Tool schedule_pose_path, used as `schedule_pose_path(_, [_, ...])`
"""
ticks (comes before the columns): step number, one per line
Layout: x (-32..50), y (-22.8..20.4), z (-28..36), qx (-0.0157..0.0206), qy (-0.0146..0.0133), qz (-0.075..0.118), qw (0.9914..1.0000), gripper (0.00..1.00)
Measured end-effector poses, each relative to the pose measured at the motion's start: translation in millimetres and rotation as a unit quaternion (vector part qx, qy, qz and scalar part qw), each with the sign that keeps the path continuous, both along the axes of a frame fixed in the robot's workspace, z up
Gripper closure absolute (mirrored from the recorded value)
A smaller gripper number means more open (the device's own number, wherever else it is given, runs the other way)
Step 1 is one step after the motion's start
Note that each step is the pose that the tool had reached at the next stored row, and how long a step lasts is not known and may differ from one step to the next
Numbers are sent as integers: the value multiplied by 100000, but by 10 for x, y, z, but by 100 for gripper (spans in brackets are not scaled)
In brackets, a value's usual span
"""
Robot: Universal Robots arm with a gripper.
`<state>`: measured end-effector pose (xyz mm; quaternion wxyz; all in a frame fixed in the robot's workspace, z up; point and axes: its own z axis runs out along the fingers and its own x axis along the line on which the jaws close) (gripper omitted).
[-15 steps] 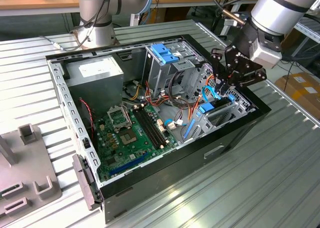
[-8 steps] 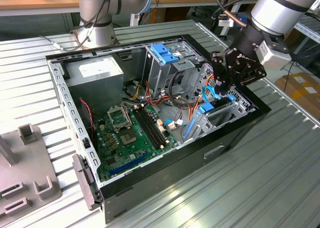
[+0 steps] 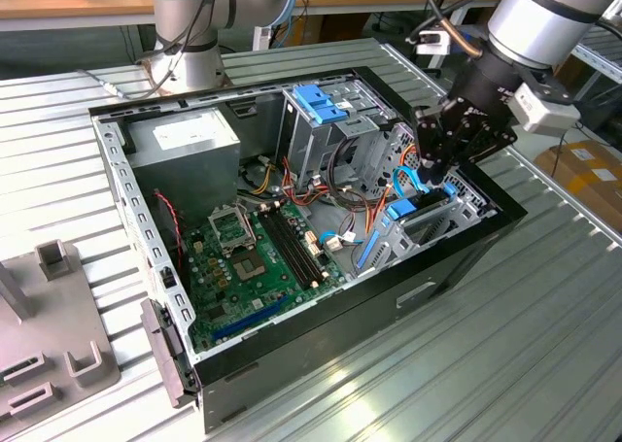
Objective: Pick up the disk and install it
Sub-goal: 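Insert the second disk wire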
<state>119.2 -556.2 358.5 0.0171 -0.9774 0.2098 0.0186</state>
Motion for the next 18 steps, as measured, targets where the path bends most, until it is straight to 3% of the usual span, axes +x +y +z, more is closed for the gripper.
schedule_pose_path(10, [28, 0, 0, 1, 2, 27, 100000, 76])
schedule_pose_path(14, [89, 1, 0, -2, 0, 25, 100000, 76])
schedule_pose_path(18, [245, 3, 0, -1, -1, 21, 100000, 76])
